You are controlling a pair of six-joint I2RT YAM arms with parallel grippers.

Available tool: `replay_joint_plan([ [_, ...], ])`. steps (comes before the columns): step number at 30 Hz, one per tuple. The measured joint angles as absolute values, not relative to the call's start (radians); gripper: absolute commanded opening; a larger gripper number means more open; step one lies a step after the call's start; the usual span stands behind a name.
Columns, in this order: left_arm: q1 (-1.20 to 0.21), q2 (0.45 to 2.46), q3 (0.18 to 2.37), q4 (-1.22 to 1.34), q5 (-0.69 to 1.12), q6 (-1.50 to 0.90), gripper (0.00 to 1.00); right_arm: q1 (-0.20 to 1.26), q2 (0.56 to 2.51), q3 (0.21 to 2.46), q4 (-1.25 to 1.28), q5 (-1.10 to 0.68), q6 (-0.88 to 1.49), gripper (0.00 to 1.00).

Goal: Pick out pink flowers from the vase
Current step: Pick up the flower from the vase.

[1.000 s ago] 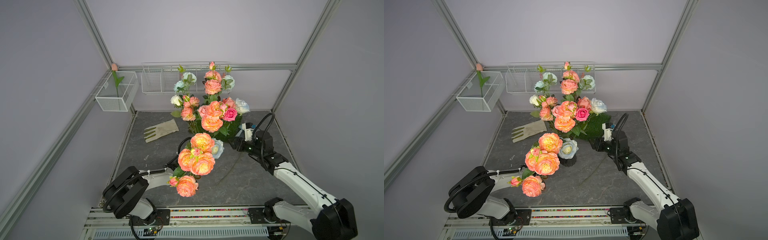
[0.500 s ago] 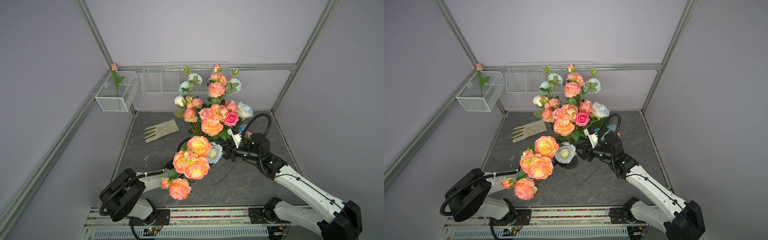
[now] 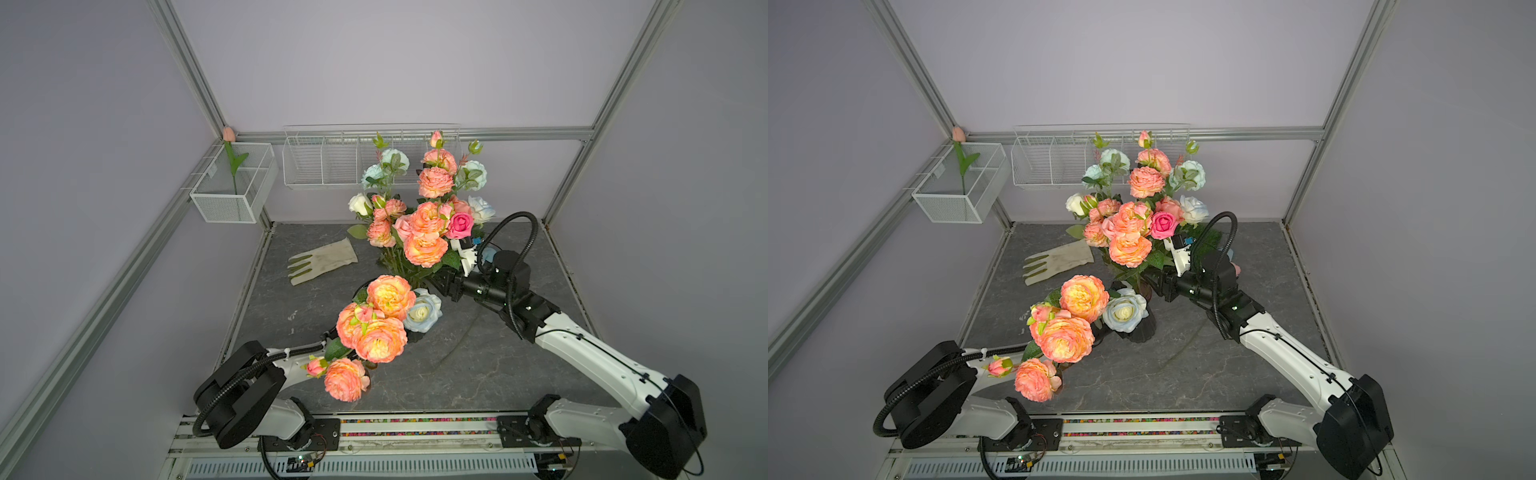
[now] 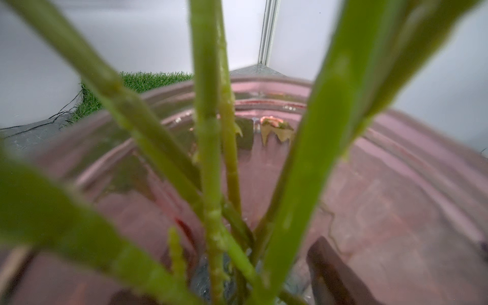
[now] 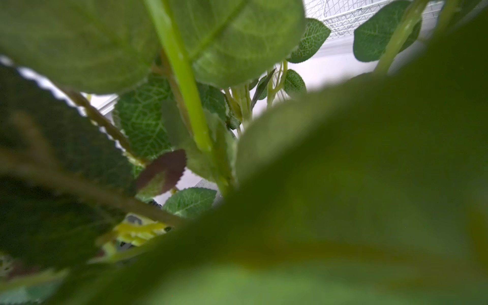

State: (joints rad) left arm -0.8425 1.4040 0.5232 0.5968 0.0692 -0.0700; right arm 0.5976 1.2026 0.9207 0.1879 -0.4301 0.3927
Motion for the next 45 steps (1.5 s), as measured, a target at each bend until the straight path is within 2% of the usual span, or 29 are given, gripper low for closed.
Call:
replay_joint_plan([
  [4, -0.842, 1.406, 0.524, 0.596, 0.069, -0.070, 0.00, 0.603, 1.223, 0.927, 0.219, -0.448, 0.404, 0.41],
  [10, -0.842, 1.412, 0.529, 0.597, 0.069, -0.071, 0.00, 0.618, 1.268, 0.928, 0.290, -0.478, 0.466, 0.35],
  [15, -0.842, 1.421, 0.534, 0.606, 0.070, -0.078, 0.00, 0.618, 1.295, 0.928, 0.363, -0.495, 0.532, 0.17],
  [20, -0.842, 1.427, 0.534, 0.619, 0.068, -0.089, 0.00, 0.598, 1.278, 0.911, 0.377, -0.491, 0.563, 0.10],
  [33, -0.841, 1.430, 0.534, 0.625, 0.092, -0.093, 0.00, 0.521, 0.968, 0.823, 0.126, -0.461, 0.466, 0.06],
  [40, -0.839, 1.439, 0.534, 0.641, 0.100, -0.094, 0.00, 0.505, 0.972, 0.832, 0.098, -0.480, 0.421, 0.07],
  [45, -0.837, 1.446, 0.538, 0.646, 0.103, -0.101, 0.00, 0.538, 1.081, 0.854, 0.170, -0.491, 0.426, 0.08],
])
